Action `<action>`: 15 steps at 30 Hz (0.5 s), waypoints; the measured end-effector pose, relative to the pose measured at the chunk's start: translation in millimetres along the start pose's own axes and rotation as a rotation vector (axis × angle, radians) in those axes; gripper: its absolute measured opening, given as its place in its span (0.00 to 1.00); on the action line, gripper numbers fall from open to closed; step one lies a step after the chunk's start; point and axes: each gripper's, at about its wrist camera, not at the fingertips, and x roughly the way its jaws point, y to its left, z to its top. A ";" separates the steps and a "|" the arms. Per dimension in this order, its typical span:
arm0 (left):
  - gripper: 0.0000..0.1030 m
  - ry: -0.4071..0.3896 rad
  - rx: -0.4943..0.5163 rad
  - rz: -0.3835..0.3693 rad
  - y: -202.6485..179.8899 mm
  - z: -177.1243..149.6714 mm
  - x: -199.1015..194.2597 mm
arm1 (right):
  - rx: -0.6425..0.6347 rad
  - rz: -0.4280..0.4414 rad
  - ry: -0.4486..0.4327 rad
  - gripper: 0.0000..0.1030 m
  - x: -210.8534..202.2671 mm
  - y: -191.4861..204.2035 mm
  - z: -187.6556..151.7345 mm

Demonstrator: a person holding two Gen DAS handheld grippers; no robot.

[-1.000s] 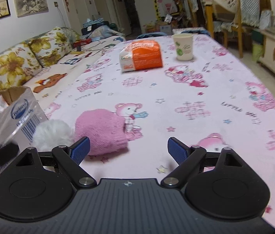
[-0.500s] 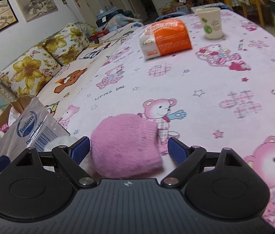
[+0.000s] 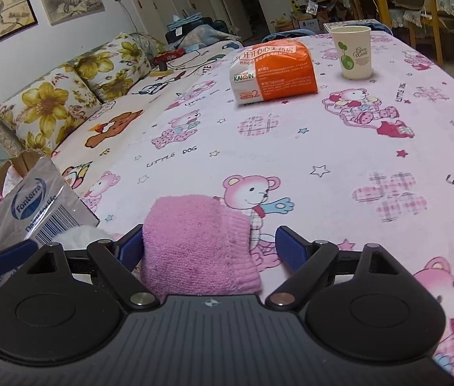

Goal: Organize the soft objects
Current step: 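Move the left tool to the white pom-pom while the right tool approaches the pink slipper, then grasp the white pom-pom with the left tool while the right tool grasps the pink fuzzy slipper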

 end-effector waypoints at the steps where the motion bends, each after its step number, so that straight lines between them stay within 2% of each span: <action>1: 0.99 -0.003 -0.003 -0.001 0.0 0.5 1.0 | -0.006 -0.007 -0.002 1.00 -1.4 -0.8 0.2; 4: 0.99 -0.002 -0.015 0.005 1.0 0.5 5.7 | -0.034 -0.044 -0.012 1.00 -8.4 -3.4 -0.8; 8: 0.92 0.014 -0.020 -0.011 -1.7 0.7 12.7 | -0.027 -0.061 -0.007 1.00 -9.8 -9.5 -1.7; 10: 0.87 0.037 -0.054 -0.014 2.4 0.8 18.6 | -0.010 -0.049 0.003 1.00 -8.1 -11.1 -3.5; 12: 0.76 0.061 -0.081 -0.011 6.7 0.8 23.6 | -0.013 -0.050 0.001 1.00 -8.7 -8.9 -4.4; 15: 0.66 0.089 -0.116 -0.041 11.7 -0.4 27.1 | -0.012 -0.047 -0.005 1.00 -9.3 -7.3 -5.7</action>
